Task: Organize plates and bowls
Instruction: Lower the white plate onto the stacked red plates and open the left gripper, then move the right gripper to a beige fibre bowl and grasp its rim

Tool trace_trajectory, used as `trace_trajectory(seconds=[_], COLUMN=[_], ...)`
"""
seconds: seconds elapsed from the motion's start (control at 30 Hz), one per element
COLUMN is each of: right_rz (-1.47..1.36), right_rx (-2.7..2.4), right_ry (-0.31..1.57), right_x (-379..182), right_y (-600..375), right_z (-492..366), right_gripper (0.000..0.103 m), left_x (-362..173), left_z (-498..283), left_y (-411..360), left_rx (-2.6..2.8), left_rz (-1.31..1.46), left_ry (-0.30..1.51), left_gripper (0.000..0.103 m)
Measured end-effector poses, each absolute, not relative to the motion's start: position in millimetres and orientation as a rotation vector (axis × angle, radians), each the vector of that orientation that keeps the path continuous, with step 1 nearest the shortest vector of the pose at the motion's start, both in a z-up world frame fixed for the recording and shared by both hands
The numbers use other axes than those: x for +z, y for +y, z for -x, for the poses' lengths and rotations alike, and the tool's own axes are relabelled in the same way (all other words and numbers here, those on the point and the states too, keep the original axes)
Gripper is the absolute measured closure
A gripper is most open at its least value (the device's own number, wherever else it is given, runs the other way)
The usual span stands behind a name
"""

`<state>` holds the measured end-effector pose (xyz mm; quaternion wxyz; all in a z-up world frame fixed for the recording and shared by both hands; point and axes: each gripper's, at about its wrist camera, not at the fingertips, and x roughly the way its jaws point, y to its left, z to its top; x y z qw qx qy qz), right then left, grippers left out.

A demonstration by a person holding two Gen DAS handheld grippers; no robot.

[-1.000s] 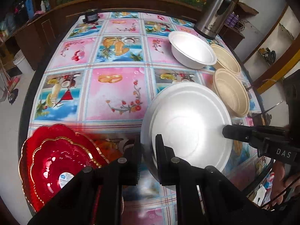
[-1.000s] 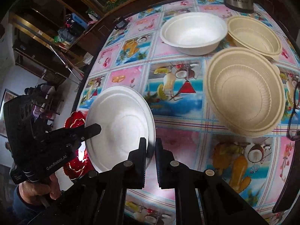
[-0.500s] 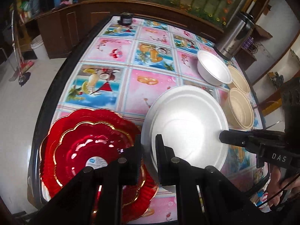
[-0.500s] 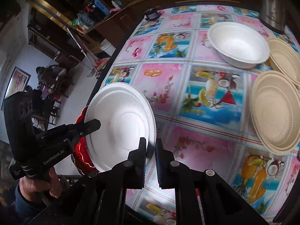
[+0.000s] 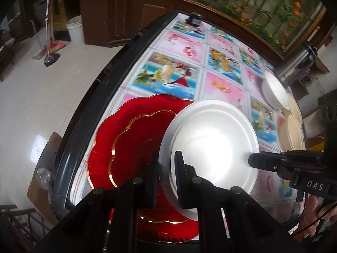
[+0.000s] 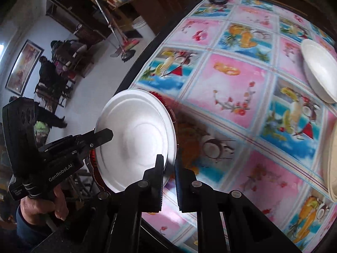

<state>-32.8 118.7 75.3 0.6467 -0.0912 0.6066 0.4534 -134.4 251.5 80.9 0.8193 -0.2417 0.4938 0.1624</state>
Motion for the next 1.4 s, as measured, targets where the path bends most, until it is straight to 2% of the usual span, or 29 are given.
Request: trace_trajectory(seconds=[0.33, 0.6, 0.7, 0.73, 0.77, 0.8, 0.87, 0.93, 1.03, 1.2, 1.4], right_rz=[0.248, 0.286, 0.297, 0.305, 0.313, 0.315, 0.315, 0.298, 0.231, -0.005, -0.157], right_rx=[1.046, 1.067, 1.081, 1.089, 1.093, 1.098, 1.113, 1.121, 1.112, 0.922, 0.529], right_ry=[1.452, 1.431, 1.423, 1.416, 1.406, 1.393, 1.361, 1.334, 1.294, 1.266, 1.275], right_x=[47.3, 41.9, 44.2, 46.1, 49.1, 53.2, 62.7, 73.5, 90.3, 104.1, 85.6], right_y=[148.4, 161.1, 160.3, 160.5, 159.3, 157.2, 151.8, 144.1, 120.6, 29.0, -100.9], right_z=[46.7, 53.5, 56.4, 57.5, 58.2, 58.4, 58.3, 55.9, 43.4, -13.3, -86.3], right_gripper=[0.091, 0.089, 0.088, 0.087, 0.081, 0.075, 0.07, 0.07, 0.07, 0.07, 0.07], left_x=[60.3, 53.3, 55.6, 57.2, 59.7, 62.6, 69.3, 77.5, 94.8, 114.3, 114.8], left_z=[154.2, 155.3, 155.3, 155.2, 155.6, 155.6, 154.2, 153.5, 149.0, 136.0, 110.1], left_y=[265.8, 272.7, 274.4, 274.9, 275.3, 275.7, 276.6, 277.3, 272.1, 251.6, 208.8], left_rx=[0.403, 0.441, 0.457, 0.463, 0.471, 0.478, 0.49, 0.493, 0.474, 0.41, 0.28], left_rz=[0.552, 0.56, 0.558, 0.554, 0.55, 0.547, 0.536, 0.533, 0.513, 0.455, 0.374], left_ry=[1.076, 1.082, 1.077, 1.075, 1.069, 1.06, 1.047, 1.026, 0.982, 0.958, 0.991], left_gripper=[0.091, 0.09, 0.077, 0.068, 0.061, 0.059, 0.059, 0.059, 0.059, 0.058, 0.057])
